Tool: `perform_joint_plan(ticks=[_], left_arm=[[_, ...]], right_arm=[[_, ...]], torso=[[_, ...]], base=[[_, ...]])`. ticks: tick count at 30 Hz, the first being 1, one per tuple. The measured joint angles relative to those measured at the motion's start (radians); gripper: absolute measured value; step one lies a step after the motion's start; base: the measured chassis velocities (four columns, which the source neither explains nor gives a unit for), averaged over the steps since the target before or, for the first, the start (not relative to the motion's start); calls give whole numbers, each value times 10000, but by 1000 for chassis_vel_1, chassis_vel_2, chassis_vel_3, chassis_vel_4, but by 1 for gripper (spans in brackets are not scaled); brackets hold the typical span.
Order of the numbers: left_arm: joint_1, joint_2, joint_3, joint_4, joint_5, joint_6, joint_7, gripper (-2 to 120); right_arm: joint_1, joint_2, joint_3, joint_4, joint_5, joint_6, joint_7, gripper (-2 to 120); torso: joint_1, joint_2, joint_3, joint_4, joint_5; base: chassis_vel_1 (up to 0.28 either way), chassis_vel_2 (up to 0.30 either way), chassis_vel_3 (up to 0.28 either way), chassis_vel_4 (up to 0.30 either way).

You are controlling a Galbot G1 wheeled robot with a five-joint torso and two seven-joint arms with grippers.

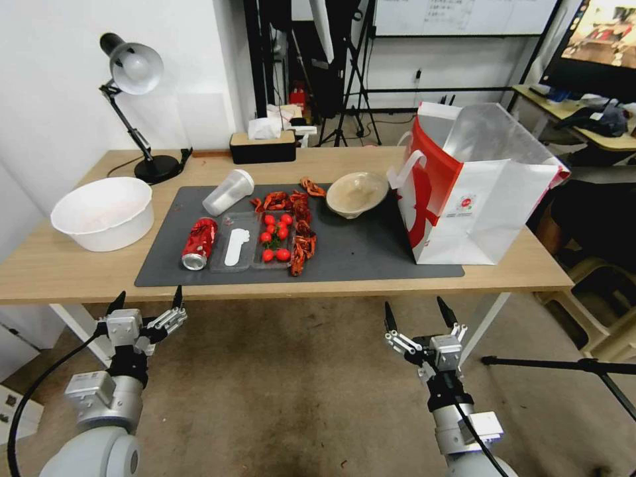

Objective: Pick up the trash from the table and place it into the takeout bag.

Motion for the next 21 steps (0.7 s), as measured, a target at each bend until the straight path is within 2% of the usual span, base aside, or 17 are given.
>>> perform_joint_plan(ticks=[10, 15, 17, 19, 20, 21], left_arm=[[-2, 20, 1, 16, -11, -9, 0, 100], [5, 0, -9, 16, -12, -36, 0, 100], [13, -9, -11, 16, -12, -57, -1, 100], [19, -19, -10, 11, -9, -61, 0, 100], [19, -19, -10, 11, -9, -61, 0, 100], [21, -23, -10, 2, -7, -62, 0, 100]], right_arm=[[244, 83, -103, -390, 243, 5, 165, 100], [1030, 129, -476, -26, 890, -840, 545, 100], [1877, 191, -802, -9, 1520, -1381, 834, 100], [2940, 260, -1327, -137, 2896, -2136, 1155, 100], [2940, 260, -1327, -137, 2896, -2136, 1155, 100], [3635, 330, -1680, -395, 3671, -2423, 1336, 100]], torso=[[1, 0, 0, 0, 0], [0, 0, 0, -2, 0], [1, 0, 1, -1, 1], [1, 0, 1, -1, -1], [1, 0, 1, -1, -1], [1, 0, 1, 1, 0]], base=[[0, 0, 0, 0], [0, 0, 0, 0], [0, 0, 0, 0], [0, 0, 0, 0], [0, 0, 0, 0], [0, 0, 0, 0]])
